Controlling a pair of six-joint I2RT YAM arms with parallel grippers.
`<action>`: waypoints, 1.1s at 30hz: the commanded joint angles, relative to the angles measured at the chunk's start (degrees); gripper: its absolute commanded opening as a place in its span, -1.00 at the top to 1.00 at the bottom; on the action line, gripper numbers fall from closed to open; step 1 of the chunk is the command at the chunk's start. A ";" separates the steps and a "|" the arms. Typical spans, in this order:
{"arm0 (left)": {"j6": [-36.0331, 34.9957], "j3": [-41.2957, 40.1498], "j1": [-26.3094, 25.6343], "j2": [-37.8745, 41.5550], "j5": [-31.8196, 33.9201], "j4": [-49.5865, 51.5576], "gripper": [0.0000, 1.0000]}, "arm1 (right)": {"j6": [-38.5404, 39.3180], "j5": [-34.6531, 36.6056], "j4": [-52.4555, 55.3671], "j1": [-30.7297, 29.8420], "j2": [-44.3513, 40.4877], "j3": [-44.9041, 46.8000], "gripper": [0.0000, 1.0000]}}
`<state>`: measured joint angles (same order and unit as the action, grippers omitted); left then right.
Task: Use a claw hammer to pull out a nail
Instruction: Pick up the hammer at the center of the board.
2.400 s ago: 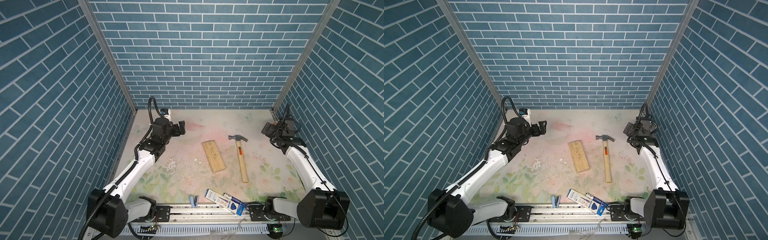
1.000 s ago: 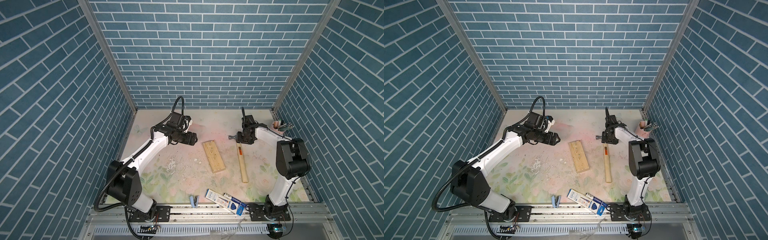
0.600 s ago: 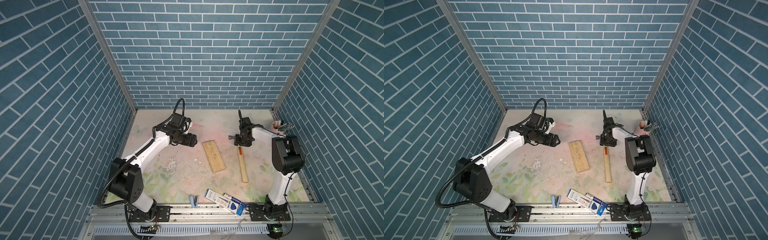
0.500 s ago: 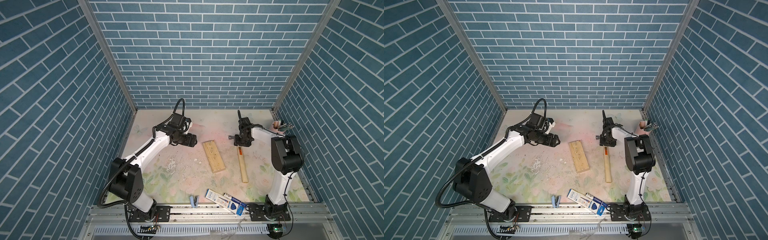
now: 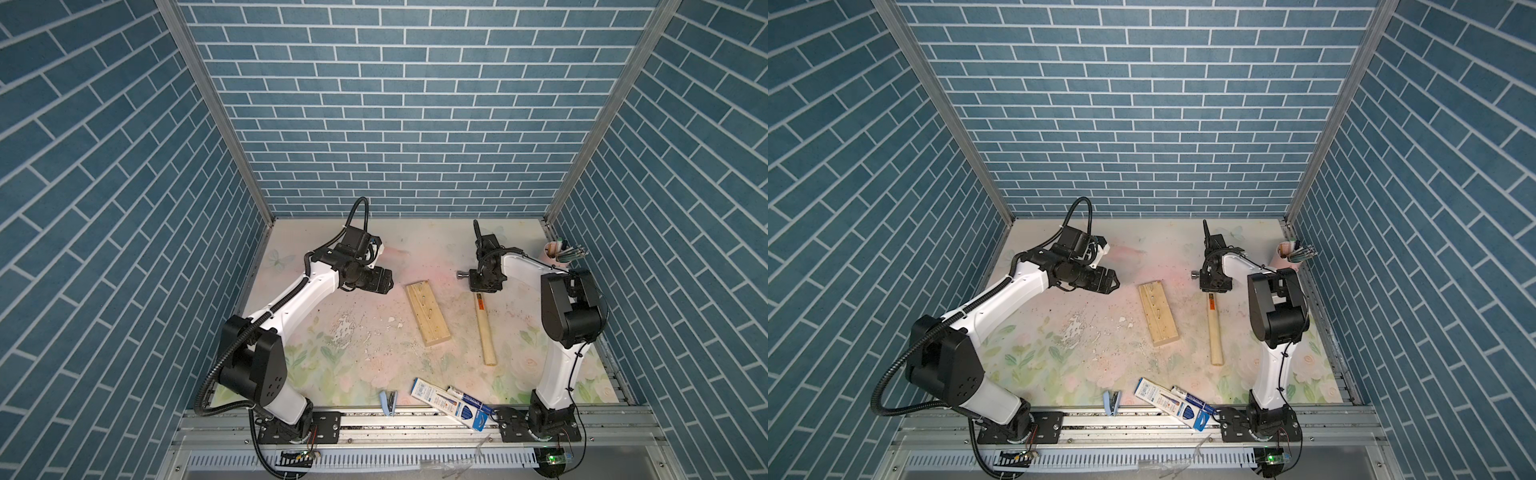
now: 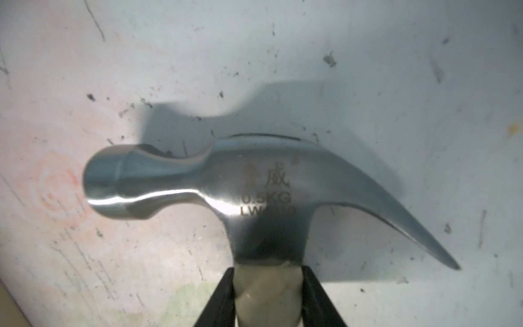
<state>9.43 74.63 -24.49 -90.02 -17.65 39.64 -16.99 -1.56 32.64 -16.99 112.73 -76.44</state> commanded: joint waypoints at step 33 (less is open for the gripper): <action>5.09 -2.47 6.35 0.63 -12.89 -5.65 -0.70 | 9.53 1.48 5.68 -7.88 -18.62 -3.30 1.00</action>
<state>12.95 73.12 -19.07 -90.02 -26.39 36.34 -10.76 0.21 38.50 -22.96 99.92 -76.40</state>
